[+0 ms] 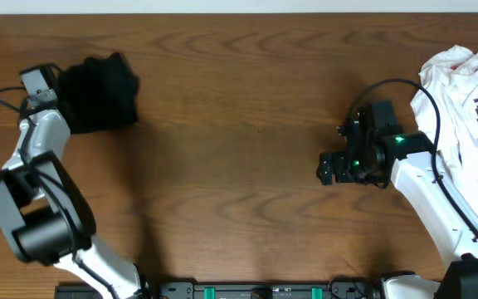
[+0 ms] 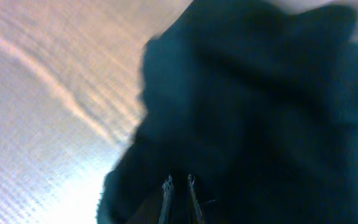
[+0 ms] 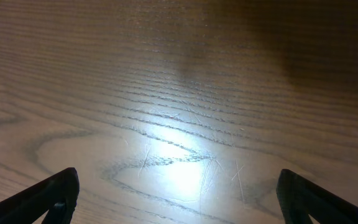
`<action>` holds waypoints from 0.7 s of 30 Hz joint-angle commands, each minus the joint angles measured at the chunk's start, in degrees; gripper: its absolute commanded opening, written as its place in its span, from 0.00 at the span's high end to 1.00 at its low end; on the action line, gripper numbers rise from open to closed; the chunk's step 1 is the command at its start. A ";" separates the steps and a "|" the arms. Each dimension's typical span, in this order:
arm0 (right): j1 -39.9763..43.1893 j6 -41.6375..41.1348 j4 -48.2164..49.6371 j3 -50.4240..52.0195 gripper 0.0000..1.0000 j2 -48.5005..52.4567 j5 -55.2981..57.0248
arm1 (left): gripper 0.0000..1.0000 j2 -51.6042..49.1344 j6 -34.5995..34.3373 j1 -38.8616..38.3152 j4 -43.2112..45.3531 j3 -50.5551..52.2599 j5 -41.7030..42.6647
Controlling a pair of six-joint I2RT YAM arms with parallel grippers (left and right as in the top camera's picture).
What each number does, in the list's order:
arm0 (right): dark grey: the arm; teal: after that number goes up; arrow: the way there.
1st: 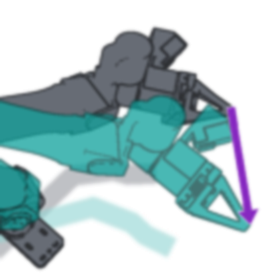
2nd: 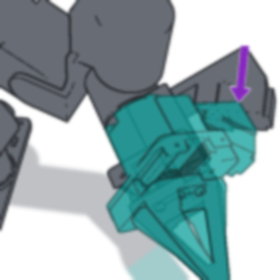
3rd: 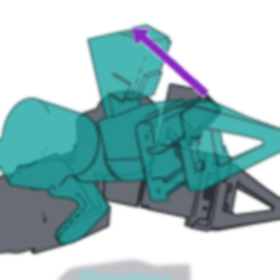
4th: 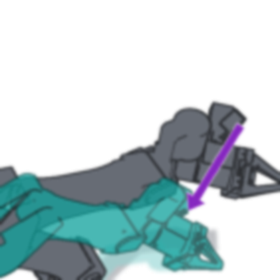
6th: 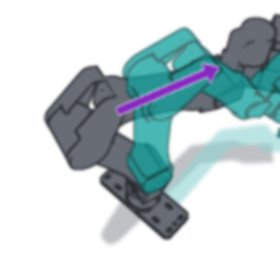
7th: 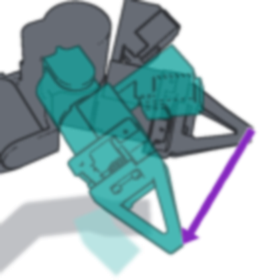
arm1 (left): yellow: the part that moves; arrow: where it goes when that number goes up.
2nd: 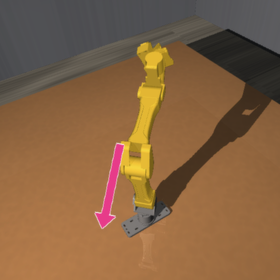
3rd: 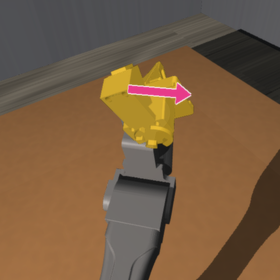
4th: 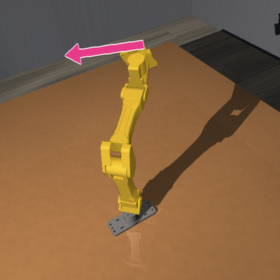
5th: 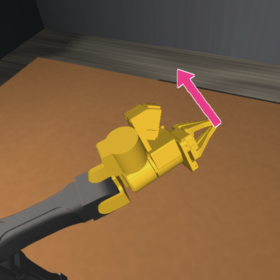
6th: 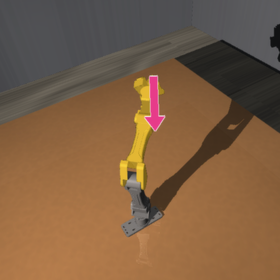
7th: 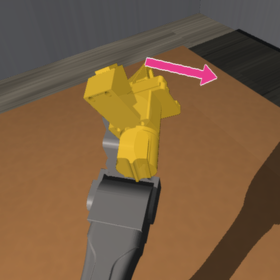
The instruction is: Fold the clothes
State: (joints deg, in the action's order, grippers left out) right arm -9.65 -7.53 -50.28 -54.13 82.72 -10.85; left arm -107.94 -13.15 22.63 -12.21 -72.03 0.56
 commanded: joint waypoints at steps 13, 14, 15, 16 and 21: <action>0.22 -0.33 -0.04 0.24 0.01 -0.74 0.15 | 0.88 2.45 -3.67 -12.70 0.52 -0.31 7.32; 0.22 -0.33 -0.04 0.24 0.01 -0.74 0.15 | 0.88 1.53 -3.72 -12.96 0.57 -0.31 6.40; 0.22 -0.33 -0.04 0.24 0.01 -0.74 0.15 | 0.88 0.92 -3.72 -13.09 0.63 -0.31 5.60; 0.22 -0.33 -0.04 0.24 0.01 -0.74 0.15 | 0.88 0.26 -3.72 -13.07 0.76 -0.31 4.63; 0.22 -0.33 -0.04 0.24 0.01 -0.74 0.15 | 0.88 -2.03 -3.72 -13.03 1.18 -0.31 2.78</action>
State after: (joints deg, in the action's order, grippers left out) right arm -9.65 -7.53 -50.30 -54.13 82.72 -10.83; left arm -109.10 -16.53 9.32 -11.35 -72.03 5.80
